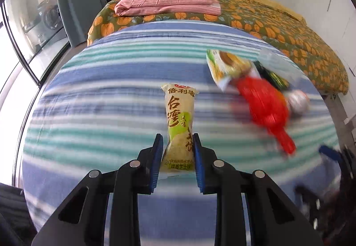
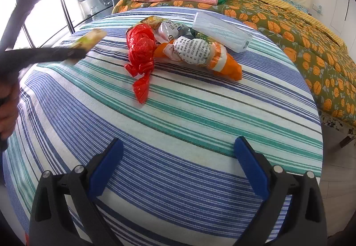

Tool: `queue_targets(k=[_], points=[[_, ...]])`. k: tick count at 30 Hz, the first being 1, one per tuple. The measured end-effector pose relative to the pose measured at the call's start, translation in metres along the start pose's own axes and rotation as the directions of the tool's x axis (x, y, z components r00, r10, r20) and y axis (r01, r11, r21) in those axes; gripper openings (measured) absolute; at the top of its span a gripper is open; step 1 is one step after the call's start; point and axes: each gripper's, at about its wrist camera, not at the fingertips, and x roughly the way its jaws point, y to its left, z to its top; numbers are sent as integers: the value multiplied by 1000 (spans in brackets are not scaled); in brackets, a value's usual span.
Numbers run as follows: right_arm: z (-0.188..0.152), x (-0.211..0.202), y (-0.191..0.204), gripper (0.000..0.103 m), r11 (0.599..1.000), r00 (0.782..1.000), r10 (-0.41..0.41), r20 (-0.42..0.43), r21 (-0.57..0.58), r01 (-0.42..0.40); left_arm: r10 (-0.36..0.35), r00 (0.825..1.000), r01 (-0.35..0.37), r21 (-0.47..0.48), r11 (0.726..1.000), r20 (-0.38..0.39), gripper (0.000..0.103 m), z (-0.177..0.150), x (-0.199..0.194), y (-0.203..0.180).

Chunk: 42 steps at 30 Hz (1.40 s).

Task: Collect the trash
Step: 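Grasp the yellow-green snack bag with the left gripper, then grasp the orange-and-white wrapped bag with the right gripper while the left holds the snack bag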

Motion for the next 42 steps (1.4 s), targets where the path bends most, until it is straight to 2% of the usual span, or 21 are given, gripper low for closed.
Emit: queue_targets(k=[5, 8, 9, 11, 13, 15, 17, 19, 20, 23, 37, 42], points=[[0, 0, 0, 96, 1000, 1000, -1, 0, -1, 1, -50, 999, 50, 6, 999, -17, 27, -62, -36, -6], [0, 0, 0, 96, 1000, 1000, 0, 0, 0, 0, -51, 999, 51, 8, 999, 3, 29, -81, -42, -13], [0, 0, 0, 96, 1000, 1000, -1, 0, 0, 1, -39, 999, 39, 12, 999, 15, 33, -84, -42, -16], [0, 0, 0, 96, 1000, 1000, 0, 0, 0, 0, -14, 999, 13, 9, 1000, 31, 60, -87, -39, -18], [0, 0, 0, 96, 1000, 1000, 0, 0, 0, 0, 1, 999, -1, -3, 1000, 40, 71, -86, -34, -17], [0, 0, 0, 96, 1000, 1000, 0, 0, 0, 0, 27, 999, -27, 0, 1000, 25, 74, -85, -26, -17], [0, 0, 0, 96, 1000, 1000, 0, 0, 0, 0, 53, 998, -53, 18, 998, 35, 85, -86, -24, -20], [0, 0, 0, 96, 1000, 1000, 0, 0, 0, 0, 59, 998, -59, 2, 998, 32, 89, -86, -23, -18], [0, 0, 0, 96, 1000, 1000, 0, 0, 0, 0, 54, 998, -54, -10, 998, 24, 94, -85, -22, -15], [0, 0, 0, 97, 1000, 1000, 0, 0, 0, 0, 50, 999, -50, 2, 999, 12, 98, -85, -20, -17], [0, -1, -1, 97, 1000, 1000, 4, 1, 3, -4, 52, 999, -52, -6, 999, 12, 99, -86, -19, -17], [7, -10, -24, 97, 993, 995, 93, 38, 64, -96, 51, 999, -51, -7, 999, 12, 99, -86, -19, -17]])
